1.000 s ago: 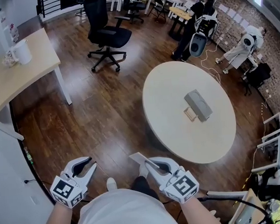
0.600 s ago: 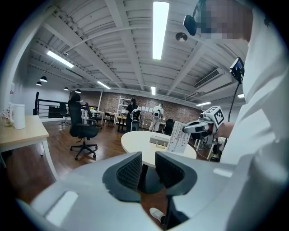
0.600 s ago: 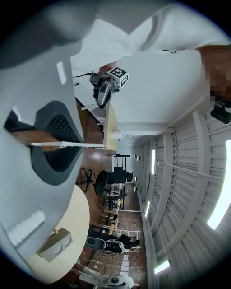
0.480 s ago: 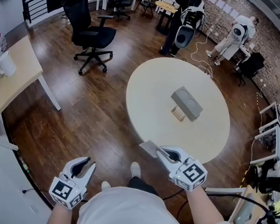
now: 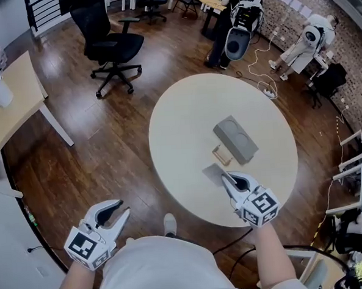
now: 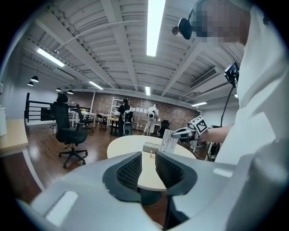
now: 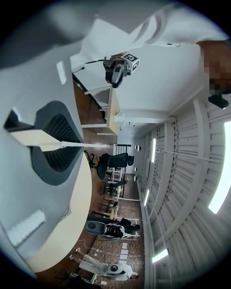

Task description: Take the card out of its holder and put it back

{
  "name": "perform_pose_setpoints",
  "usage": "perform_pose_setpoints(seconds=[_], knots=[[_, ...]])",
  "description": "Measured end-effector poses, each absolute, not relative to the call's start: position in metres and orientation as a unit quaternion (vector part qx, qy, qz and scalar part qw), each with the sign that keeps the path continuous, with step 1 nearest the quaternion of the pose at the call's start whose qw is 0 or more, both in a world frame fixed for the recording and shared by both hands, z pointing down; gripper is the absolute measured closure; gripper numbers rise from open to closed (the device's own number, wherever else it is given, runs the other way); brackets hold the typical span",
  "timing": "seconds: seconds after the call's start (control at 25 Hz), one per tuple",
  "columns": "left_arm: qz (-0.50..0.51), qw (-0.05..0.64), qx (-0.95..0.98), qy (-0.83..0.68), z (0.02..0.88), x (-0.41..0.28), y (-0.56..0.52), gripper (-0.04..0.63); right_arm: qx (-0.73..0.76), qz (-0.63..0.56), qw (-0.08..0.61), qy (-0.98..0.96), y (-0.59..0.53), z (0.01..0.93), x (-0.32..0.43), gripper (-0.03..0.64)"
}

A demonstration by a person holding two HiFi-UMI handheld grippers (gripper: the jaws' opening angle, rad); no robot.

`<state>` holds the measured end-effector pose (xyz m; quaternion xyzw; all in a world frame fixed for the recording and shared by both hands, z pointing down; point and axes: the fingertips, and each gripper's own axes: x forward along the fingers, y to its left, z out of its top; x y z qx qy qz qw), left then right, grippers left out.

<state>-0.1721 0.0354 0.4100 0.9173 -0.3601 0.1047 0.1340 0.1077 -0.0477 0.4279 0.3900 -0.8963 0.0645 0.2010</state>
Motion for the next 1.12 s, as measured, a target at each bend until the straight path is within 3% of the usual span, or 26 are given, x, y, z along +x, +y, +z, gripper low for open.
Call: perform_pose_setpoints(seconds=[0.52, 1.12], knots=[[0.125, 0.134, 0.906, -0.383, 0.402, -0.107, -0.016, 0.495, 0.408, 0.092, 0.207, -0.885, -0.153, 0.485, 0.218, 0.595], [0.135, 0.167, 0.883, -0.417, 0.406, -0.084, -0.036, 0.495, 0.398, 0.125, 0.215, -0.883, -0.208, 0.532, 0.244, 0.595]])
